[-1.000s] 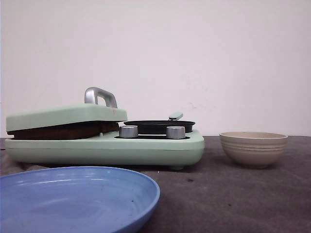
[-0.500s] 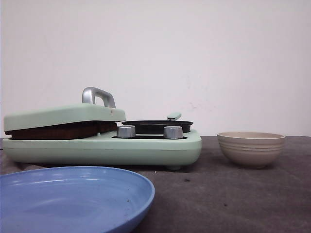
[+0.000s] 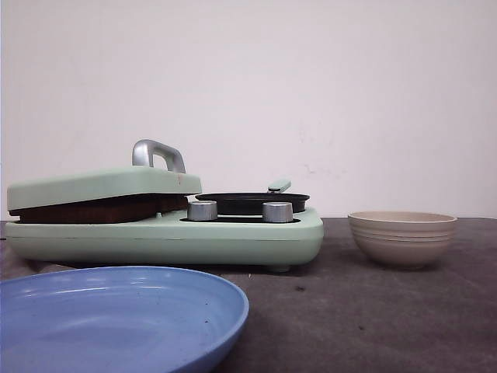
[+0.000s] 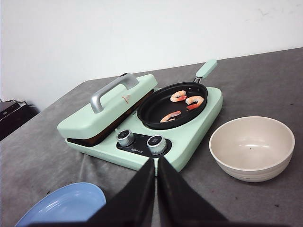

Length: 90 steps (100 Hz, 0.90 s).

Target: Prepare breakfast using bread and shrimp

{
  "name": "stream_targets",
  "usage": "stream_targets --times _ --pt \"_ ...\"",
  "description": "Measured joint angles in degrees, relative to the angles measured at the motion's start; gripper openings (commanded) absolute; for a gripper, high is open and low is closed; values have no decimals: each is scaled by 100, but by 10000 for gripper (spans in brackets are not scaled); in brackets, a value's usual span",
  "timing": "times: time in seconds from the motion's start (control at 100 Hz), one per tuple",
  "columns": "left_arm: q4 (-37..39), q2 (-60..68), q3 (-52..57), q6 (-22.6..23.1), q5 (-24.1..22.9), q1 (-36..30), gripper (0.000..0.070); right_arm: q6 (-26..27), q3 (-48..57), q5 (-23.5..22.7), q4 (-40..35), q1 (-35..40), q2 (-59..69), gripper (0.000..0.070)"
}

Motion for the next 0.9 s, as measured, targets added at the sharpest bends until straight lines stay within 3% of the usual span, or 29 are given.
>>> stream_targets --times 0.22,0.31,0.9 --pt "717 2 -1123 317 734 656 3 0 0 -2 0 0 0 0" --pt "476 28 -1145 343 1001 669 3 0 0 -2 0 0 0 0" --pt "249 2 -1145 372 1016 667 3 -2 0 -2 7 0 0 0"
